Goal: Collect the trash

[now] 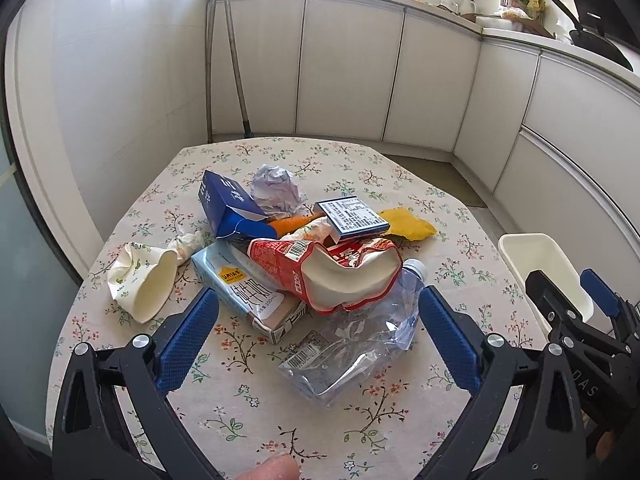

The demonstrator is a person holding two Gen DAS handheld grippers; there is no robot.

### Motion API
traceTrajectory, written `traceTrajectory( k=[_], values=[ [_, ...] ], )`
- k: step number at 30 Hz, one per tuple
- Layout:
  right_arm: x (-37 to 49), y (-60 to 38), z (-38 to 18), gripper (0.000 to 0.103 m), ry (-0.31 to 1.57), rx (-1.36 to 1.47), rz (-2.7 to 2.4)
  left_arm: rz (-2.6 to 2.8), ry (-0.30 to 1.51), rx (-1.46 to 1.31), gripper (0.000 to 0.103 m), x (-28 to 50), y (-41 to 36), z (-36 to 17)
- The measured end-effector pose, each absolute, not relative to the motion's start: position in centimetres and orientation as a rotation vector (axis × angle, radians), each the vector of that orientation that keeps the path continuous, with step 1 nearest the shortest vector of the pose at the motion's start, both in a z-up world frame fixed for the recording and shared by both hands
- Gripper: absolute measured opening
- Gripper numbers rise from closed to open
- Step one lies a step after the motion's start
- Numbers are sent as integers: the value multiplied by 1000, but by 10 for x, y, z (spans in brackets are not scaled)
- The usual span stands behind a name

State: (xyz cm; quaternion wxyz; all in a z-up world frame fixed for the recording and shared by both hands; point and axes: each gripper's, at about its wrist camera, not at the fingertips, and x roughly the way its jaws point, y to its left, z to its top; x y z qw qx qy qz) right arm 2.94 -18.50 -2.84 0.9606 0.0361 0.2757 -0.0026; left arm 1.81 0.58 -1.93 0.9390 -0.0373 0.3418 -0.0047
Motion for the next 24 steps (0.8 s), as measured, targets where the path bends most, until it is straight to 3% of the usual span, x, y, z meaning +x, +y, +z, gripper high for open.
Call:
traceTrajectory(
  k=[24],
  values=[
    [29,-184,-29,97,562,70,1,-2,708,-72,96,18,8,-21]
  ],
)
